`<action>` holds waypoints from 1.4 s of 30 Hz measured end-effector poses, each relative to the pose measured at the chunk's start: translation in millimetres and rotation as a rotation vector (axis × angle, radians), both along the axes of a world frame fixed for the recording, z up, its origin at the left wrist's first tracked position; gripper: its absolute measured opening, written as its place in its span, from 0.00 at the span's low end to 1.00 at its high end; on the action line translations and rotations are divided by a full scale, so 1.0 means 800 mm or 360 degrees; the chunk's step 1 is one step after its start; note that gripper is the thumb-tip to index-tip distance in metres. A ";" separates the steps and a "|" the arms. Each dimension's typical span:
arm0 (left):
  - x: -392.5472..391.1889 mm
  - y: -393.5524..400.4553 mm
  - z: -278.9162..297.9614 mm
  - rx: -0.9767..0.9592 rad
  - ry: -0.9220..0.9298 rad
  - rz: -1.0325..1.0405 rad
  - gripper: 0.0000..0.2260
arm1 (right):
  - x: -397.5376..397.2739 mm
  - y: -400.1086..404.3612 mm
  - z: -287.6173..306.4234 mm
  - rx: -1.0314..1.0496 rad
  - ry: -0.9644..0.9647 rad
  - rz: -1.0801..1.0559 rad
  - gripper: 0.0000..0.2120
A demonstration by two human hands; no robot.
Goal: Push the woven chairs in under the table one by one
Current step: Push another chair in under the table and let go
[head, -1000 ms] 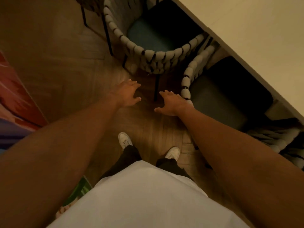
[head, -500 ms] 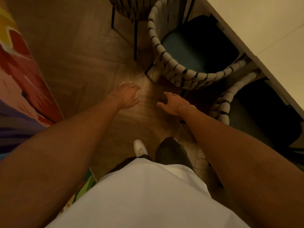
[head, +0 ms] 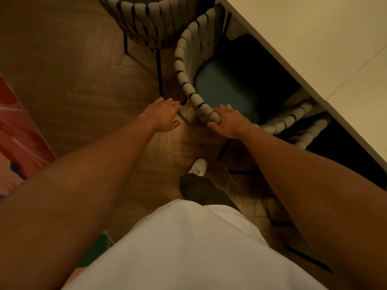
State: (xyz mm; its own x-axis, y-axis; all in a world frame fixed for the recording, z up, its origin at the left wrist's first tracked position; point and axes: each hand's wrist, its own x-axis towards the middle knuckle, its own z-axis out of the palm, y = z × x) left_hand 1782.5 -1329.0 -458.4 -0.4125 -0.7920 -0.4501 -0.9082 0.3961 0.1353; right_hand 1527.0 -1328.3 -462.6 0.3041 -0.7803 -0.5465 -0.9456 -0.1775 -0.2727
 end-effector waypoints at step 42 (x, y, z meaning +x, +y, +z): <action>-0.034 -0.284 -0.139 0.0259 -0.0108 -0.1433 0.23 | 0.095 -0.095 -0.112 0.0423 0.0156 -0.0876 0.27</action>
